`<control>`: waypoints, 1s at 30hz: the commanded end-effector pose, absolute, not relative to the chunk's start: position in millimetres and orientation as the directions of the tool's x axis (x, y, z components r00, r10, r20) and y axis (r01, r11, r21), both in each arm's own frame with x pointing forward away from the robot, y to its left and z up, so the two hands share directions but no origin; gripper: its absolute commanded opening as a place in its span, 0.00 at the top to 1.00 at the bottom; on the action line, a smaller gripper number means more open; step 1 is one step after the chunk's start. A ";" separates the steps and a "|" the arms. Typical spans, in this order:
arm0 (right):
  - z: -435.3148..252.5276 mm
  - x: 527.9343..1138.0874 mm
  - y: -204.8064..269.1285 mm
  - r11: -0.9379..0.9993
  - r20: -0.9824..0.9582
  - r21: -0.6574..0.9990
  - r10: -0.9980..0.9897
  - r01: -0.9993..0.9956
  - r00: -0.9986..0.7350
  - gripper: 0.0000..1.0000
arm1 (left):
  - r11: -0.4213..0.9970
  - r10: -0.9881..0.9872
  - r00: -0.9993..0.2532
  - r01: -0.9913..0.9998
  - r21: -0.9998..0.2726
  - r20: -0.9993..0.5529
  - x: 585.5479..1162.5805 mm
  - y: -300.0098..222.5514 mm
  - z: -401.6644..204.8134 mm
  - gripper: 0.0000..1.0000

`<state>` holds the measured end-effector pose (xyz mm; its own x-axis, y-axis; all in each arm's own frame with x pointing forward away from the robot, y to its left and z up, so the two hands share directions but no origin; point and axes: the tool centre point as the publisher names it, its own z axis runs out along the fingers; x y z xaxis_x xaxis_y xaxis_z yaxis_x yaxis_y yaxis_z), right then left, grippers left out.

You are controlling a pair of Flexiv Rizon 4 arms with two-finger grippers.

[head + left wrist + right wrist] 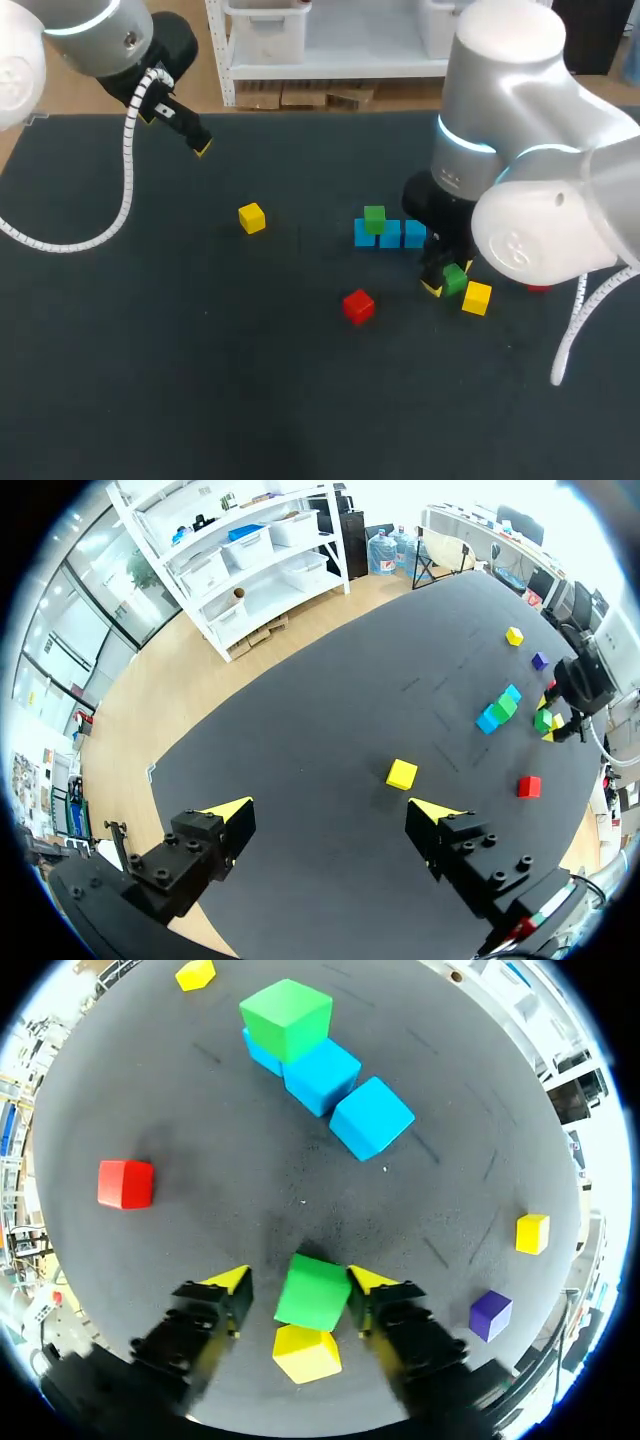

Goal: Place the blue cubes, place green cubes on the blue cubes, place the yellow cubes on the green cubes, then place the red cubes on the yellow cubes, and place purple cube on the red cubes.

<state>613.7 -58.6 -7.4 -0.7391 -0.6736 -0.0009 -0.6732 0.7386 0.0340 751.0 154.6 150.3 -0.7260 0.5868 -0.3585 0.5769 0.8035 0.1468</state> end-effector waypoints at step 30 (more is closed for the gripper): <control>111.5 619.9 -58.8 0.069 0.059 -0.194 -0.995 -0.979 -0.081 1.00 | 0.802 0.588 -0.725 0.579 0.144 -0.358 752.3 155.0 150.4 0.00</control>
<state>628.1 -65.5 103.9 -0.1722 -0.9842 0.0418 -0.9712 0.1626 -0.1742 751.0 154.5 150.4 -0.7260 0.5869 -0.3585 0.5770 0.8035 0.1468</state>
